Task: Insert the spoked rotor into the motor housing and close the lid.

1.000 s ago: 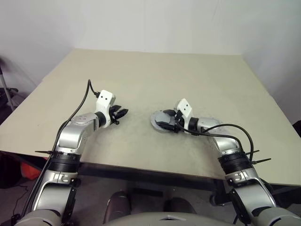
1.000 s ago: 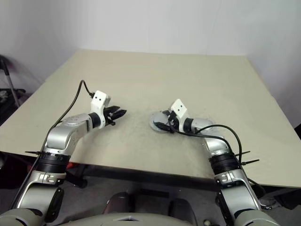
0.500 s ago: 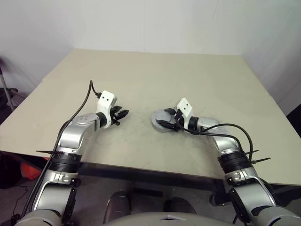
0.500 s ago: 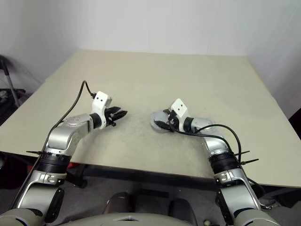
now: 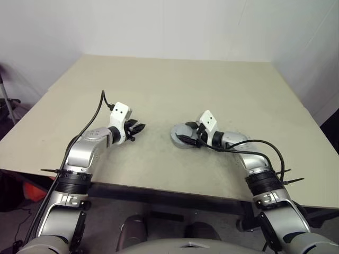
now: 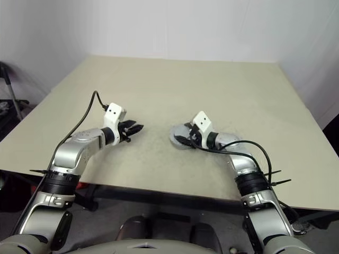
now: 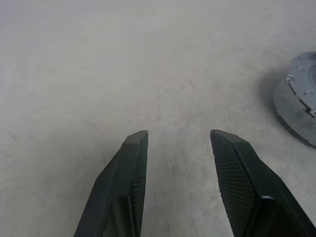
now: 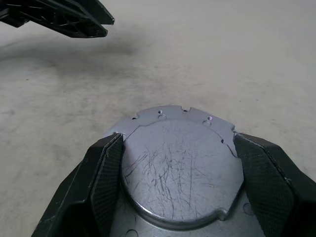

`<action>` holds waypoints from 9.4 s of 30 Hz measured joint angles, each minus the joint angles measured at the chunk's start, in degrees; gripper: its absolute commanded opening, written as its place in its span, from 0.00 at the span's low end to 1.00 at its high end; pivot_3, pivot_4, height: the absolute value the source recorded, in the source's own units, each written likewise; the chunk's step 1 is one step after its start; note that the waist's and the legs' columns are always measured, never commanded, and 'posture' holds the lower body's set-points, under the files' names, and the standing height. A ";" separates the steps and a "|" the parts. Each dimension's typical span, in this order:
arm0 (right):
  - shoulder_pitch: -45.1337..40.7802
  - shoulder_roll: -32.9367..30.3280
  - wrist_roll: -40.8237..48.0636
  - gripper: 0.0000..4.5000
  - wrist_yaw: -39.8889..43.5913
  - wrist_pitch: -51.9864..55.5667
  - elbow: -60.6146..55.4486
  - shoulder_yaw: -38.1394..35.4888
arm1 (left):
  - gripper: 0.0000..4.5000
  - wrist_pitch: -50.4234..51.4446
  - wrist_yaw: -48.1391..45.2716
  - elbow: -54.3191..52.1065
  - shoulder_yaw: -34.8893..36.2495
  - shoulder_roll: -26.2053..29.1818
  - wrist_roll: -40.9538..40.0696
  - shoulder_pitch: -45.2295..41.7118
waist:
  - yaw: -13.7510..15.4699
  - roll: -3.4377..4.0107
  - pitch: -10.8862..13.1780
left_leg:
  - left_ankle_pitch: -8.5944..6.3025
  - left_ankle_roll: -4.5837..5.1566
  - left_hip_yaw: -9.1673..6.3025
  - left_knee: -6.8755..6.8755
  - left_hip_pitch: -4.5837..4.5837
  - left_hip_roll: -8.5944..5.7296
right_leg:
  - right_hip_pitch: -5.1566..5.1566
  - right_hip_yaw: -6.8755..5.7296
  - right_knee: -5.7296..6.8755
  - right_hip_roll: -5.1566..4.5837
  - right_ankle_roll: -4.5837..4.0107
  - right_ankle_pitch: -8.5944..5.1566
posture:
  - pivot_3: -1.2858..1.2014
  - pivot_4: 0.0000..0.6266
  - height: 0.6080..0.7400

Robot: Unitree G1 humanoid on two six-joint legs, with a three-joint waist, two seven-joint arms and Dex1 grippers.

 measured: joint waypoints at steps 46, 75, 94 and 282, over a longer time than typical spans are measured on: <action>0.01 0.27 -1.14 0.70 0.48 -1.98 2.32 0.03 | 0.00 13.14 1.03 6.28 1.00 -14.72 -9.25 -8.07 | -0.13 -0.10 -0.03 | -0.15 0.26 0.02 -0.05 0.39 0.00 | 0.39 0.00 -0.10 0.00 0.00 -0.01 | 0.52 0.00 1.00; 2.76 -1.81 1.97 0.99 1.85 7.26 -7.84 -0.93 | 0.00 14.18 -0.04 15.01 -2.22 -14.87 -5.99 -11.99 | 0.08 -0.06 -0.06 | -0.35 0.55 -0.02 -0.38 0.87 -0.03 | 1.32 -0.15 -1.11 -0.04 0.12 0.02 | 0.52 0.00 1.00; 0.68 1.94 21.17 0.99 -13.77 36.27 -12.94 -23.23 | 0.00 16.04 -1.72 11.22 -0.95 -16.06 -8.76 -9.50 | 0.89 -0.02 -0.03 | -0.35 0.55 0.00 -0.48 0.63 -0.08 | 1.24 -0.17 -1.45 -0.06 0.13 0.02 | 0.52 0.00 1.00; -17.02 19.58 48.37 0.47 -31.20 65.95 0.79 -31.03 | 0.65 19.05 10.19 10.07 24.22 -19.77 -60.27 -0.80 | 2.10 0.21 -0.16 | 0.19 -0.38 -0.25 -0.31 -0.25 -0.13 | 0.27 -0.27 -0.82 -0.02 0.84 0.51 | 0.52 0.00 1.00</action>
